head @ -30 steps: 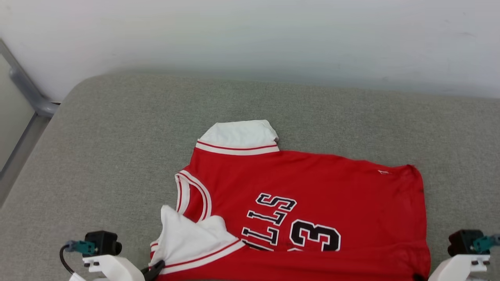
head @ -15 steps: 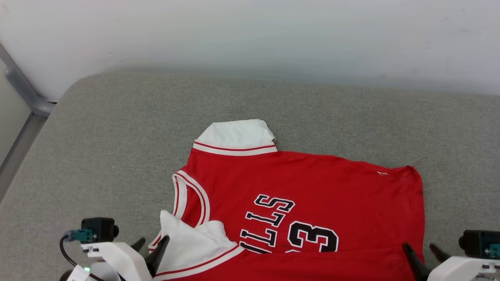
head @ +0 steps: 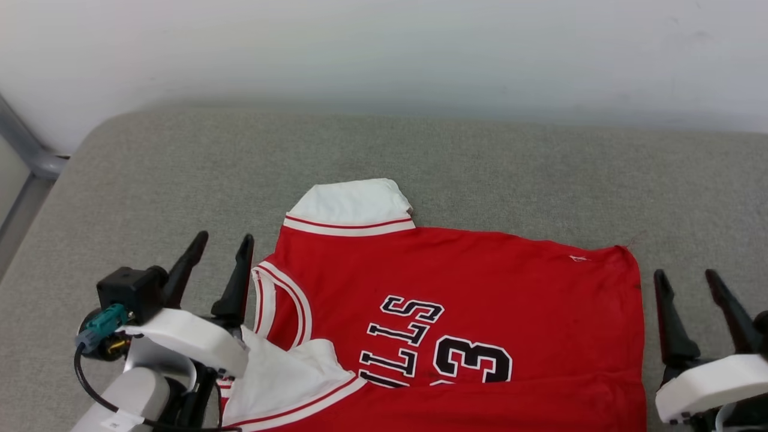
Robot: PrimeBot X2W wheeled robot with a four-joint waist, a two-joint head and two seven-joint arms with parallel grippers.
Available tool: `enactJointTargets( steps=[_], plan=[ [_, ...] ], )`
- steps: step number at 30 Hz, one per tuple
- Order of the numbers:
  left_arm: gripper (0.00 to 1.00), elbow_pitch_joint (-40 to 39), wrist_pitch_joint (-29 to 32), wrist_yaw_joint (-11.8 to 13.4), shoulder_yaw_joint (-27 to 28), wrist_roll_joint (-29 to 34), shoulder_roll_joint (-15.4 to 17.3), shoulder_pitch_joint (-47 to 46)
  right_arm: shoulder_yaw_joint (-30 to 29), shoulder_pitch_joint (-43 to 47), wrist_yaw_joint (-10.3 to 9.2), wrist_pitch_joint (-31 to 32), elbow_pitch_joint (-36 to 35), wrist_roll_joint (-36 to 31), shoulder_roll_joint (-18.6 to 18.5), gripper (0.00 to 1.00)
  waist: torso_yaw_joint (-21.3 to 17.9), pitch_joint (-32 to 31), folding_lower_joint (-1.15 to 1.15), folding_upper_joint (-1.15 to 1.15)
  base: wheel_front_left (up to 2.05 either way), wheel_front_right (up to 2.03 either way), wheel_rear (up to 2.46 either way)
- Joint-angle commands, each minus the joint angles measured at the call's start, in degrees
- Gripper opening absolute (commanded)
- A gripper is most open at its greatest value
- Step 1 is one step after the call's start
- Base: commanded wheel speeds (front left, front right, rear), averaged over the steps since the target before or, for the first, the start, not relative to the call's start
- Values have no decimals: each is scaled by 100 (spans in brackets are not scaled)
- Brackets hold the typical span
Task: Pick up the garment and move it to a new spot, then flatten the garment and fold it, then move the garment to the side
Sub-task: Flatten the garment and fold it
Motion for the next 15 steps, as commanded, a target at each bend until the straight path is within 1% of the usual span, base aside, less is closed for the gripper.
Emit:
enactJointTargets(
  steps=[1, 3, 6, 9, 12, 13, 15],
  plan=[
    [100, 1, -108, 54, 75, 106, -51, -145, -2, -139, -4, -69, -125, -35, 32, 100, -83, 154, 0, 0, 0, 0, 0],
    [100, 46, -171, 75, 121, 186, -106, -263, -3, -221, -4, -85, -225, -89, 41, 100, -144, 306, 0, 0, 0, 0, 0],
    [100, 170, -208, -4, 188, 229, -147, -560, -5, -381, -4, -74, -421, -143, 45, 100, -231, 635, 0, 0, 0, 0, 0],
    [100, 260, -210, -152, 224, 283, -142, -998, 1, -529, -4, -69, -593, -78, 47, 100, -361, 1001, 0, 0, 0, 0, 0],
    [100, 363, -87, -334, 191, 284, -116, -1451, -24, -659, -4, -85, -688, -60, 47, 100, -484, 1301, 0, 0, 0, 0, 0],
    [100, 363, -87, -334, 191, 284, -116, -1451, -24, -659, -4, -85, -688, -60, 47, 100, -484, 1301, 0, 0, 0, 0, 0],
    [100, 474, 90, -515, 158, 243, -78, -1813, 13, -752, -4, -58, -722, -25, 47, 100, -568, 1479, 0, 0, 0, 0, 0]
  ],
)
